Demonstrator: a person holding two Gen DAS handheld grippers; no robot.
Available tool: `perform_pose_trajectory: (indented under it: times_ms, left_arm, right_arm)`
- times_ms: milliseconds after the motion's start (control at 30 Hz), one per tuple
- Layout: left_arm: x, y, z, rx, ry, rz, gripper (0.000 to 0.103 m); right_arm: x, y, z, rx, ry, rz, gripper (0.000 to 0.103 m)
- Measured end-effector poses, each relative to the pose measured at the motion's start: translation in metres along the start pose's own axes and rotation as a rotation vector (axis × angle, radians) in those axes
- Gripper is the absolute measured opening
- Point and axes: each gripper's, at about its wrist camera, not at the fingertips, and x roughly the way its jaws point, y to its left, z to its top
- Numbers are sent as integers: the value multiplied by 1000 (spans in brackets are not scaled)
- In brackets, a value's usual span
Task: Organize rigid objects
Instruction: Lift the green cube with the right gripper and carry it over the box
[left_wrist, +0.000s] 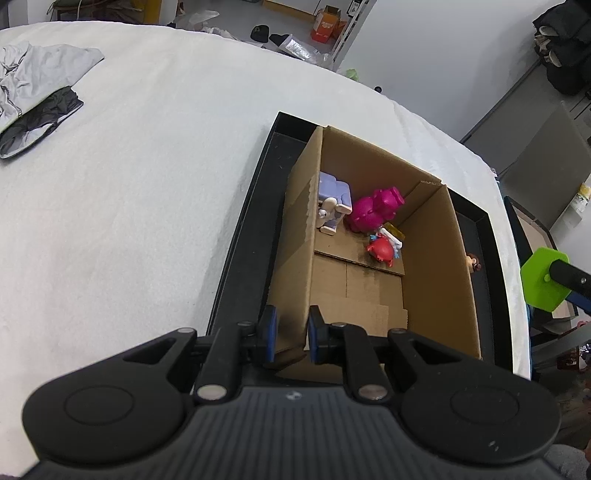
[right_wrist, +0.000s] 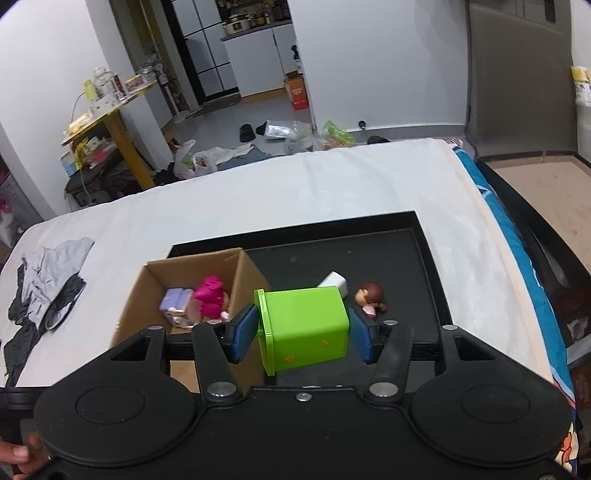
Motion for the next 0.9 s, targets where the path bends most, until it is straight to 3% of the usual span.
perform_pose_trajectory:
  times_ms: [900]
  left_arm:
    - [-2, 11, -1, -20, -10, -70, 14]
  right_arm:
    - [10, 77, 14, -110, 65, 40, 53]
